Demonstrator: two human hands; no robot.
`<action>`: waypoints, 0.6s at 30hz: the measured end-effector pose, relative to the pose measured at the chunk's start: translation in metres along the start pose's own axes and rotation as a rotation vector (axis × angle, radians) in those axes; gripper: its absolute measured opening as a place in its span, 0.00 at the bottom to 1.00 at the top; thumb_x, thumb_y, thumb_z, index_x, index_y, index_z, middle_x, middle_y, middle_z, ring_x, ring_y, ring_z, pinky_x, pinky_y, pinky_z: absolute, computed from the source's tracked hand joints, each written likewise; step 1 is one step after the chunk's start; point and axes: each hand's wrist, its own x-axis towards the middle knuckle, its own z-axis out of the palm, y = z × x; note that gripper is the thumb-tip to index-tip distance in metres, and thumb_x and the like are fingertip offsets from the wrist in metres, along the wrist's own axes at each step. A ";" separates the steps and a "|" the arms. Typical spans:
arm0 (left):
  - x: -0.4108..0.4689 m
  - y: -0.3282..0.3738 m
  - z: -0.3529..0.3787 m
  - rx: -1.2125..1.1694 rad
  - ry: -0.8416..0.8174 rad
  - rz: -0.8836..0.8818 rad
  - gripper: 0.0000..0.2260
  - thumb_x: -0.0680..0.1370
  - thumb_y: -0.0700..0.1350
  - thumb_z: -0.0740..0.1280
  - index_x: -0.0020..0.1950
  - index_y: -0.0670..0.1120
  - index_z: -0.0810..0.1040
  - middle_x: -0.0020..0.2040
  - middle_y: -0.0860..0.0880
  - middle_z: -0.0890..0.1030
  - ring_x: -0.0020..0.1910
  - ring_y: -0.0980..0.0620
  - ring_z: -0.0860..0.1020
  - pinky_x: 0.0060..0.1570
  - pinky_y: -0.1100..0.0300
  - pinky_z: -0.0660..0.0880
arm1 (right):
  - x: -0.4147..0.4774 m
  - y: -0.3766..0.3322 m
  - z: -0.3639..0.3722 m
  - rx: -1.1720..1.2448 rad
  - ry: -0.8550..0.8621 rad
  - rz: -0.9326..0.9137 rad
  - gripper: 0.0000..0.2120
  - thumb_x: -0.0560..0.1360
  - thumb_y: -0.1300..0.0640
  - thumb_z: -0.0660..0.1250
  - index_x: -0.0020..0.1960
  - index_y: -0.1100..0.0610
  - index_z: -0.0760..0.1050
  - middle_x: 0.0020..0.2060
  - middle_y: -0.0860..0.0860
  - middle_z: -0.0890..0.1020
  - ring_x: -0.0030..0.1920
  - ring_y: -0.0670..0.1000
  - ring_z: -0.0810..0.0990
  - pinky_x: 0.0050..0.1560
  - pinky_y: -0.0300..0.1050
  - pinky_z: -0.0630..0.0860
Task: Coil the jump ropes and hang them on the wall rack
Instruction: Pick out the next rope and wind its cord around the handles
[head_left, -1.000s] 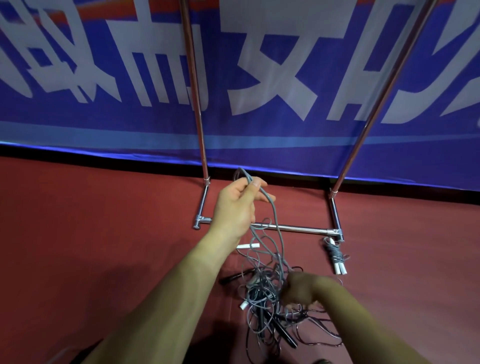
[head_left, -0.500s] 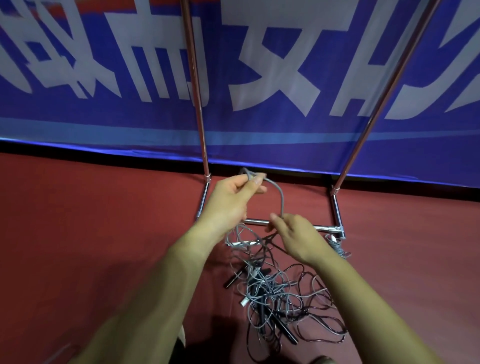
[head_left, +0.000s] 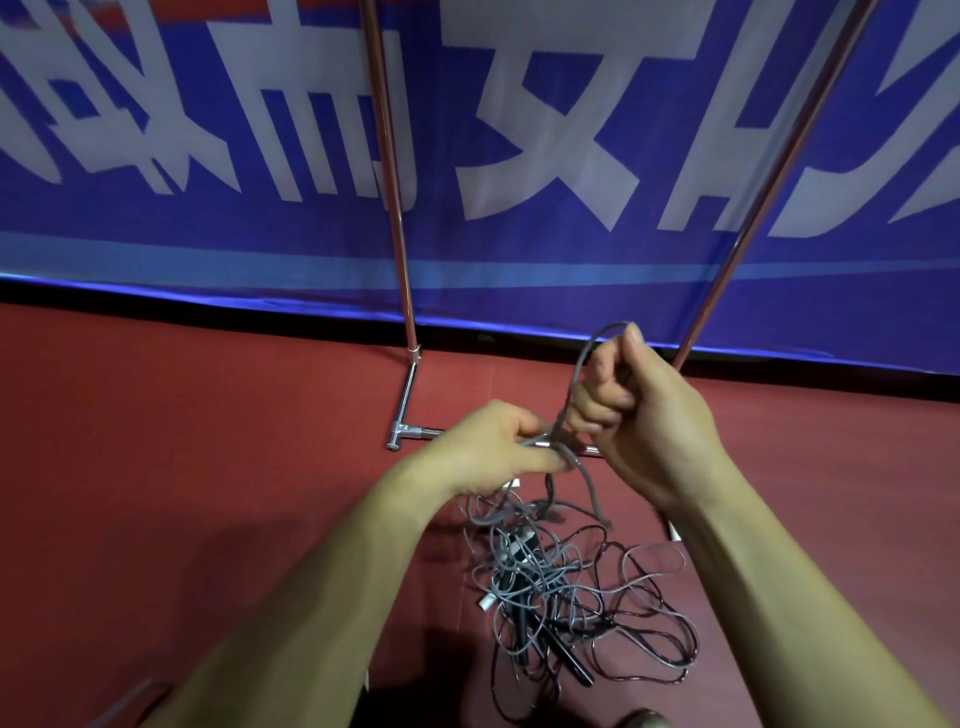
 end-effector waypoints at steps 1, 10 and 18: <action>0.002 -0.001 0.001 0.053 0.016 -0.006 0.07 0.74 0.49 0.76 0.49 0.48 0.86 0.29 0.58 0.72 0.28 0.58 0.65 0.32 0.59 0.61 | 0.000 -0.002 0.000 0.035 0.006 -0.015 0.21 0.84 0.48 0.52 0.36 0.56 0.70 0.24 0.46 0.58 0.26 0.46 0.53 0.30 0.43 0.53; 0.005 -0.020 -0.005 0.331 -0.011 -0.119 0.10 0.72 0.57 0.76 0.45 0.51 0.84 0.34 0.53 0.79 0.35 0.55 0.76 0.38 0.59 0.70 | -0.007 -0.031 -0.006 0.333 0.111 -0.169 0.20 0.84 0.46 0.53 0.38 0.53 0.71 0.23 0.44 0.61 0.24 0.44 0.59 0.27 0.37 0.58; 0.006 -0.035 -0.007 0.386 0.167 -0.193 0.11 0.69 0.55 0.79 0.38 0.50 0.83 0.32 0.53 0.81 0.33 0.54 0.76 0.37 0.58 0.73 | -0.002 -0.032 -0.026 0.176 0.362 -0.171 0.17 0.83 0.48 0.56 0.39 0.53 0.73 0.28 0.47 0.67 0.31 0.47 0.69 0.42 0.42 0.70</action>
